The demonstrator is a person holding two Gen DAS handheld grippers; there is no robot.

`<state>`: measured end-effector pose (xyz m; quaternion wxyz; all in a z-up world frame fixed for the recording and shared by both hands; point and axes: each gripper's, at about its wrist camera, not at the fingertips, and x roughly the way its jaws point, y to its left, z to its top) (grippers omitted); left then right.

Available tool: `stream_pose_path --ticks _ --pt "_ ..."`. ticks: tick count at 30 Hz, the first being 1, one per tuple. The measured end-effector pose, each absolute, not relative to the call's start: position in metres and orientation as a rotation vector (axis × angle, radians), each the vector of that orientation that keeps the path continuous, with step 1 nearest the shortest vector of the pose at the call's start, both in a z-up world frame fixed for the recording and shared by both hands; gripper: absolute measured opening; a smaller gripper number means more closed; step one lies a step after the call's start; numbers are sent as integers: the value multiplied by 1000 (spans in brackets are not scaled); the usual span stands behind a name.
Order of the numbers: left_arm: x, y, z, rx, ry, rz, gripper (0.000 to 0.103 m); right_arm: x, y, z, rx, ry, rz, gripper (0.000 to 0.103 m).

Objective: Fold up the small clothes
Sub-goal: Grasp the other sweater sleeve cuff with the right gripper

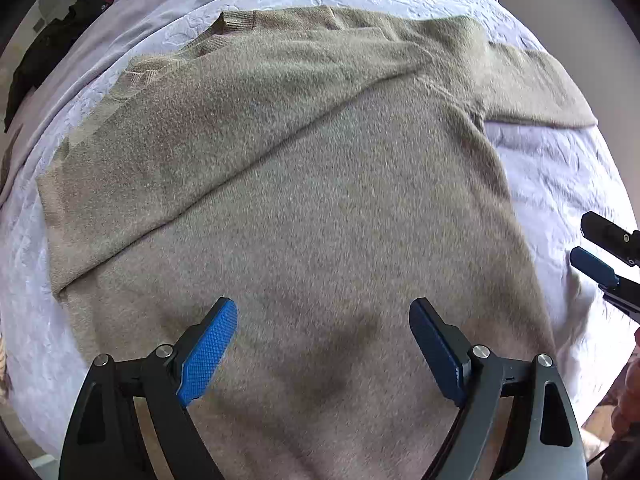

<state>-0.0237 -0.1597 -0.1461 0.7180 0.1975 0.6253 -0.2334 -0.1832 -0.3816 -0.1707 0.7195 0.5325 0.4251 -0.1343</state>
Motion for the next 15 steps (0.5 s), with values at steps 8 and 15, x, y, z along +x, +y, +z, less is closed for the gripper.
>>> stream_pose_path --ticks 8,15 --pt "-6 -169 -147 421 1350 -508 89 -178 -409 -165 1146 867 -316 69" --pt "6 -192 -144 417 1329 -528 89 -184 -436 -161 1157 826 -363 69"
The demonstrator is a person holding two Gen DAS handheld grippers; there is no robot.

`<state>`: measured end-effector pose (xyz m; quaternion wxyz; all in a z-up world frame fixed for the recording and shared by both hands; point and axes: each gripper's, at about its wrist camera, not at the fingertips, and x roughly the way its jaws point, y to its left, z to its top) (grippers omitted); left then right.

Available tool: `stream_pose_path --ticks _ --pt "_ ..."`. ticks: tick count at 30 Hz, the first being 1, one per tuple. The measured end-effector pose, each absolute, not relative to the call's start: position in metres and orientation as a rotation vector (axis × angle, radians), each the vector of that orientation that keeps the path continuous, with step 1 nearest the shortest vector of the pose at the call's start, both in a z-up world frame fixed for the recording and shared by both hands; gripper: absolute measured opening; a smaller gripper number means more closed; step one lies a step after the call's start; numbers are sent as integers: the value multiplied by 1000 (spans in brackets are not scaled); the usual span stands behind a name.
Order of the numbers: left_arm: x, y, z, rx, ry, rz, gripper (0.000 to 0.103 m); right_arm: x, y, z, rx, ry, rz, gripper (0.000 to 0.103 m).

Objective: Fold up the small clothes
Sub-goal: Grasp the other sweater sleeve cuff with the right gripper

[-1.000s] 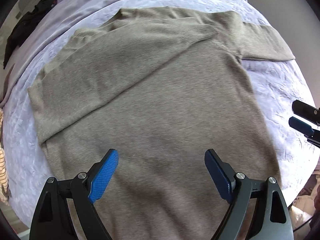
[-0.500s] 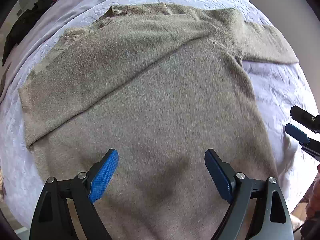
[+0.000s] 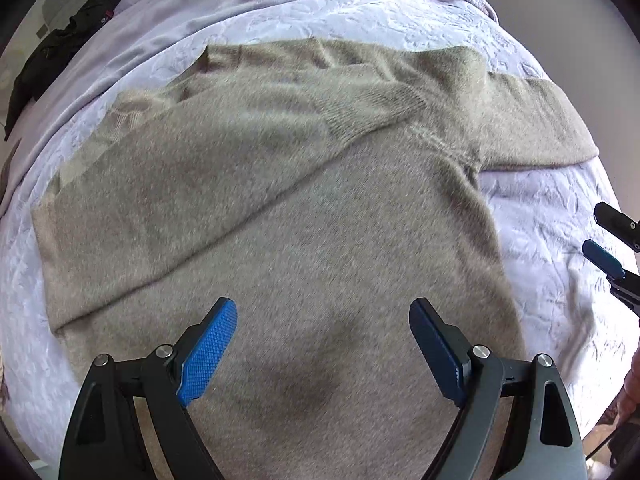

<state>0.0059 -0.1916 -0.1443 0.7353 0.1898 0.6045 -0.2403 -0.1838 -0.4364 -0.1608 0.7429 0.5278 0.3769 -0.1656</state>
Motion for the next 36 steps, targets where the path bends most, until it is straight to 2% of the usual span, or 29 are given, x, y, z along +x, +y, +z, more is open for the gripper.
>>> stream_pose_path --ticks 5,14,25,31,36 --pt "10 -201 -145 393 1342 -525 89 -187 -456 -163 1188 794 -403 69" --pt "25 -230 -147 366 1294 -523 89 -198 -515 -168 1273 620 -484 69" --pt "56 -266 -143 310 1188 -442 89 -163 -578 -179 1367 495 -413 69" --pt "66 -281 -150 306 1192 -420 89 -155 -588 -188 1422 493 -395 57" --pt "63 -294 -156 349 1198 -419 89 -161 -592 -199 1493 482 -369 52"
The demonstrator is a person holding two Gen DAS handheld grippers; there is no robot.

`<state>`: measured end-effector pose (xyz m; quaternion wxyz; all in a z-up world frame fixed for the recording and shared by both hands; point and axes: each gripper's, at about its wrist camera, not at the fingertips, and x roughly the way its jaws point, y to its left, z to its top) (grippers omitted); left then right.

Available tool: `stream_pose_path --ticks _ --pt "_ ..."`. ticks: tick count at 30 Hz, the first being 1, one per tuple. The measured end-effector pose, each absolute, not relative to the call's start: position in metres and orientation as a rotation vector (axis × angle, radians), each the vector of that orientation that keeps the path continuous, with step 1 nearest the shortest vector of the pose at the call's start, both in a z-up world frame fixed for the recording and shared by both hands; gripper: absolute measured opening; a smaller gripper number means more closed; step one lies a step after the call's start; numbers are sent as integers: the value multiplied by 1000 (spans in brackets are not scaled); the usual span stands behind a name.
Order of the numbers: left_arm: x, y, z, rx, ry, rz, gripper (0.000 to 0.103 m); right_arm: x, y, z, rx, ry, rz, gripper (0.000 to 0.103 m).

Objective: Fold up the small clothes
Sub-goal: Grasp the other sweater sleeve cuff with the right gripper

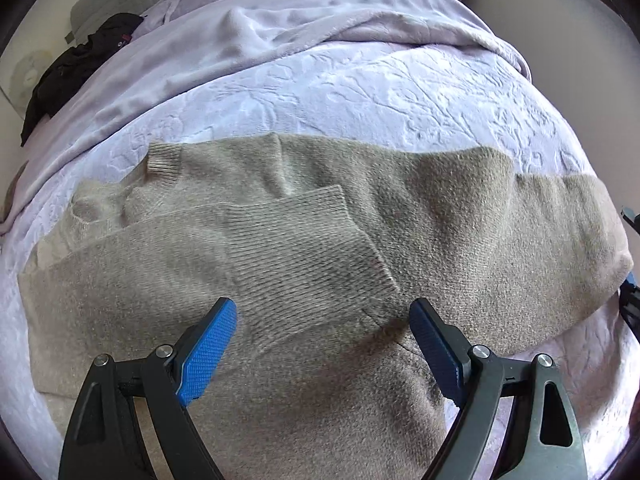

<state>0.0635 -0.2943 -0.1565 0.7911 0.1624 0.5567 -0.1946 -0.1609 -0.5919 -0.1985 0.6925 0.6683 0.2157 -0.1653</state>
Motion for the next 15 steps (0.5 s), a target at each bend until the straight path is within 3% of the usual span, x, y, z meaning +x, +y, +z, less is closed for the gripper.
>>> stream_pose_path --ticks 4,15 --pt "66 -301 -160 361 1223 -402 89 -161 -595 -199 1508 504 -365 47" --pt "52 -309 -172 467 1141 -424 89 -161 -591 -205 1452 453 -308 47"
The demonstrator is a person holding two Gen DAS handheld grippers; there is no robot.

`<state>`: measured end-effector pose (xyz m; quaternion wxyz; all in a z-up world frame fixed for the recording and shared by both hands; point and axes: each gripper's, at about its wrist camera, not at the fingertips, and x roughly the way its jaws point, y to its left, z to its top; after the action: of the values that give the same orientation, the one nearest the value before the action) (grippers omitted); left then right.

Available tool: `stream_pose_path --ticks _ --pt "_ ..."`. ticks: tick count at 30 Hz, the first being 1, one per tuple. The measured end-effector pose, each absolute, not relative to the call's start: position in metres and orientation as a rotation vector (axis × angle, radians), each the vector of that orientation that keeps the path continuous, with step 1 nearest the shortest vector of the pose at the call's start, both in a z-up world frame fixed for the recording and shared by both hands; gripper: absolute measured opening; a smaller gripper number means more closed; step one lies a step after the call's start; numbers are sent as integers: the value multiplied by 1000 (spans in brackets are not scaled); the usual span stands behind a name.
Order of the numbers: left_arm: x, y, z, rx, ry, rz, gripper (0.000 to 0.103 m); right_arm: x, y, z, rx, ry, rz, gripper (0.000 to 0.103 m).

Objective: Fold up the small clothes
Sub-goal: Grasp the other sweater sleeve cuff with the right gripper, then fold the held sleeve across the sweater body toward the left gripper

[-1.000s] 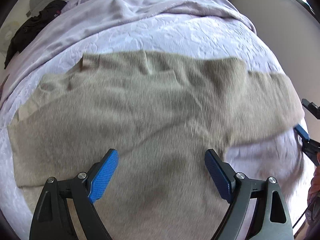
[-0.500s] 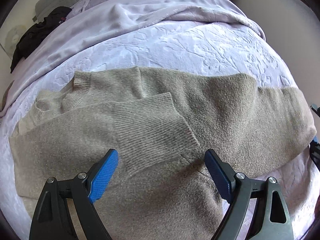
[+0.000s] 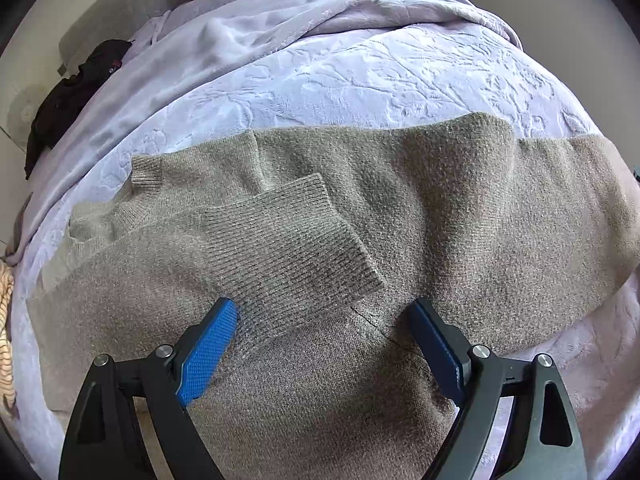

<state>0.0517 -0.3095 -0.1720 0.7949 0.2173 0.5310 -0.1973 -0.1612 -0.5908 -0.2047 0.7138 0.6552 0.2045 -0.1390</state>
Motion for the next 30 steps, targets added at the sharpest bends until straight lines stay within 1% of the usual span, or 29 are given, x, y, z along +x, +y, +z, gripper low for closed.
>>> stream_pose_path --ticks 16,17,18,19,23,30 --pt "46 -317 -177 534 1117 -417 89 -157 -595 -213 1450 410 -278 47" --pt "46 -317 -177 538 1117 -414 89 -158 -596 -213 1462 400 -267 45" --pt "45 -318 -177 544 1114 -412 89 -158 -596 -214 1474 389 -257 33" --pt "45 -319 -178 549 1112 -411 89 -158 -597 -215 1487 377 -249 9" --pt "43 -321 -180 572 1099 -413 89 -159 -594 -211 1520 323 -208 8" --pt "46 -318 -181 577 1106 -441 89 -137 -582 -165 1433 301 -78 8"
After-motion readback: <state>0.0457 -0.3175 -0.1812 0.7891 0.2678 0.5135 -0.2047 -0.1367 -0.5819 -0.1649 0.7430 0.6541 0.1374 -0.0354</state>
